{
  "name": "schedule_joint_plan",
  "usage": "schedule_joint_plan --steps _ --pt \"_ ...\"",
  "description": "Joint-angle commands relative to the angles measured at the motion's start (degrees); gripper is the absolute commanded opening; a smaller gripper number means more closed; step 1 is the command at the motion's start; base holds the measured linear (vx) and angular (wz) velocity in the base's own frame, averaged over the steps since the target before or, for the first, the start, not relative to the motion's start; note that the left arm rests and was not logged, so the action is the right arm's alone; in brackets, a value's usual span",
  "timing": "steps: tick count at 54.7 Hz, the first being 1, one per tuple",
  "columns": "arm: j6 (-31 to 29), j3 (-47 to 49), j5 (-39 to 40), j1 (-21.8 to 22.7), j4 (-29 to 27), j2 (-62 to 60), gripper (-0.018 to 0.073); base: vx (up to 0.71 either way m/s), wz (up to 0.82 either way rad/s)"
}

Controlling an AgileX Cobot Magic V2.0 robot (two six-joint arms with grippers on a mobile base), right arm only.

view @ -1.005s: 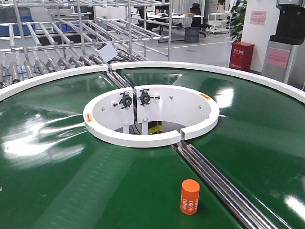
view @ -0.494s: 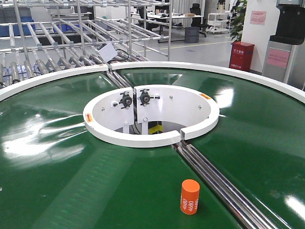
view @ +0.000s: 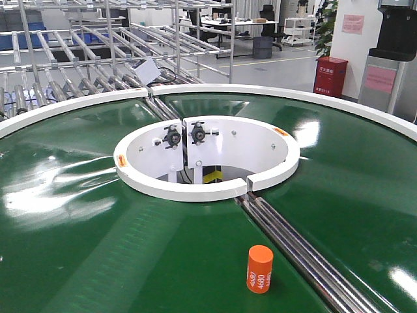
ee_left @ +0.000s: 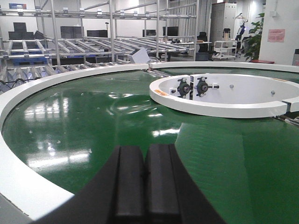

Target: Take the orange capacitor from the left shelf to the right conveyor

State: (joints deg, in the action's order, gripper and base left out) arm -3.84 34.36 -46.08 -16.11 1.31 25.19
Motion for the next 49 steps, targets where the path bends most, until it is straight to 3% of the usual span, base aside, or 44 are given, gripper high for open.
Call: schedule_joint_plan --steps 1,17,27,37,49 --pt "-0.2 1.6 3.8 0.2 0.4 0.3 -0.0012 0.00 0.00" --pt "-0.2 1.5 3.8 0.4 0.7 -0.6 -0.0011 0.00 0.00" --pt "-0.2 -0.1 5.3 6.5 0.2 -6.5 -0.0011 0.00 0.00" --pt "-0.2 -11.1 16.0 13.1 1.6 -16.6 -0.0011 0.00 0.00" --pt "-0.2 -26.2 30.4 15.6 1.6 -25.3 -0.0011 0.00 0.00"
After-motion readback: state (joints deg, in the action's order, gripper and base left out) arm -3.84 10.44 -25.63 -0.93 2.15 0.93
